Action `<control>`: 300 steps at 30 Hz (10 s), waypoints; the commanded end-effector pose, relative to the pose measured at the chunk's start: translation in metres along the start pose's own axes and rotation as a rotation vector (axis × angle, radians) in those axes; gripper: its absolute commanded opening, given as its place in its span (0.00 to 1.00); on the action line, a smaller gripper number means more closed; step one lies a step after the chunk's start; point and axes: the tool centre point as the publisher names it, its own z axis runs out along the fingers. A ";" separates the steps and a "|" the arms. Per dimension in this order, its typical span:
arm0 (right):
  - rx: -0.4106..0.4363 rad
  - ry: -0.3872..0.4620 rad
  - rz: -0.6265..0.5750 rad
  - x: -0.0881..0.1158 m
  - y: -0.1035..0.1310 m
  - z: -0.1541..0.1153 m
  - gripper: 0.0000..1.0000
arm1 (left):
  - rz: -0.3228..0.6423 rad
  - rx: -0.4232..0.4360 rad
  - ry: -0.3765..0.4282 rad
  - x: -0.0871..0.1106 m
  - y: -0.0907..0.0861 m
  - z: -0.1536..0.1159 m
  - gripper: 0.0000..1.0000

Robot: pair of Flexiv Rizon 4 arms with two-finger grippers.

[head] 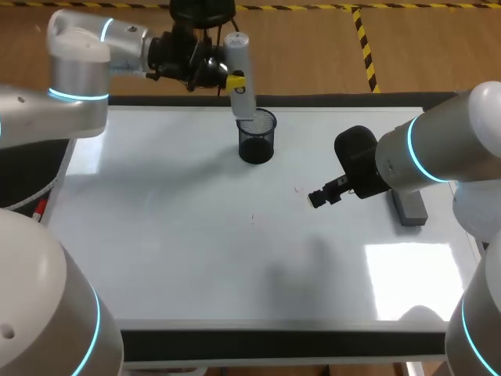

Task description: Pick up the inspection probe, press it on each red-marked spot on the whiteboard one by one, put down the probe, pick up the eraser, and wipe off all the red marks.

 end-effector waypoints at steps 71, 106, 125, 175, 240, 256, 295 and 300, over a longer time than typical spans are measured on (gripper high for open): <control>0.001 0.003 -0.001 -0.001 0.000 -0.001 1.00 | -0.074 0.002 0.075 -0.008 0.077 0.028 0.00; 0.001 0.003 -0.001 -0.001 0.000 -0.001 1.00 | 0.010 -0.015 0.106 -0.006 0.100 0.037 0.00; 0.001 0.003 -0.001 -0.001 0.000 -0.001 1.00 | -0.033 -0.015 0.085 -0.009 0.109 0.033 0.28; 0.001 0.003 -0.001 -0.001 0.000 -0.001 1.00 | -0.045 -0.025 0.093 -0.009 0.099 0.036 1.00; 0.001 0.003 -0.001 -0.001 0.000 -0.001 1.00 | -0.130 0.044 0.043 -0.017 0.108 0.027 1.00; 0.001 0.003 -0.001 -0.001 0.000 -0.001 1.00 | -0.207 0.094 0.011 -0.020 0.110 0.025 1.00; 0.001 0.003 -0.001 -0.001 0.000 -0.001 1.00 | -0.231 0.093 -0.048 -0.022 0.108 0.014 1.00; 0.001 0.003 -0.001 -0.001 0.000 -0.001 1.00 | -0.231 0.090 -0.058 -0.021 0.110 0.008 1.00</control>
